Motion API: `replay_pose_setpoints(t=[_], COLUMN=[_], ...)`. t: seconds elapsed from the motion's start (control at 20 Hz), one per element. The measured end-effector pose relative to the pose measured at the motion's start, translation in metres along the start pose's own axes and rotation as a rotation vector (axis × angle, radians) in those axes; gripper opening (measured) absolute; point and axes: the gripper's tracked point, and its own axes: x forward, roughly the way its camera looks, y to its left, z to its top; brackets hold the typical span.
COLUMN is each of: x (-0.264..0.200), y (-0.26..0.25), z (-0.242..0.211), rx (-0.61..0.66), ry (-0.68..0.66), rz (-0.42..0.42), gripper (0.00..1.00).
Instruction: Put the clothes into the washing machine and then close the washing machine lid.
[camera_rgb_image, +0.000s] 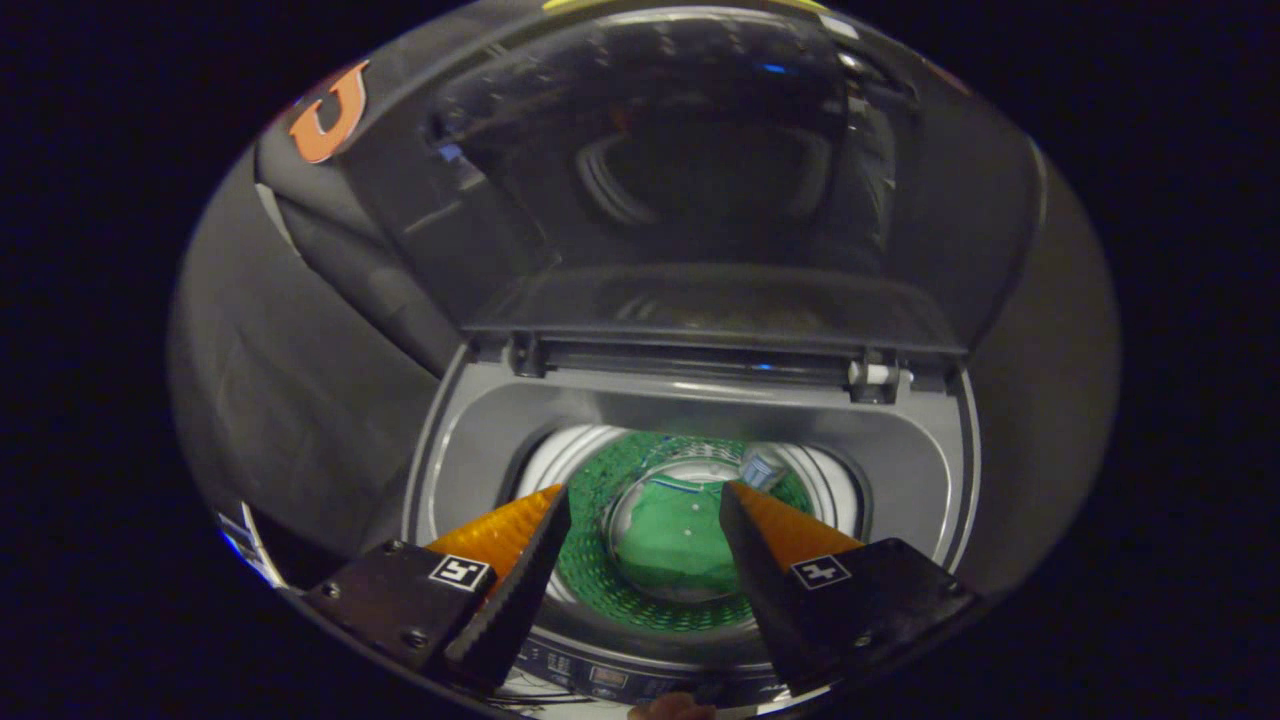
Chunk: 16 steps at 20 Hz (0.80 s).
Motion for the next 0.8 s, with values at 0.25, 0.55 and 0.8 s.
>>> replay_pose_setpoints(t=[0.25, 0.55, 0.8], x=[-0.046, -0.133, -0.213], y=[0.021, 0.042, 0.057], z=[0.030, 0.080, 0.146], rx=[-0.060, -0.079, -0.070], ry=[-0.095, -0.221, -0.370], rz=[0.074, 0.129, 0.172], gripper=[0.94, 0.94, 0.94])
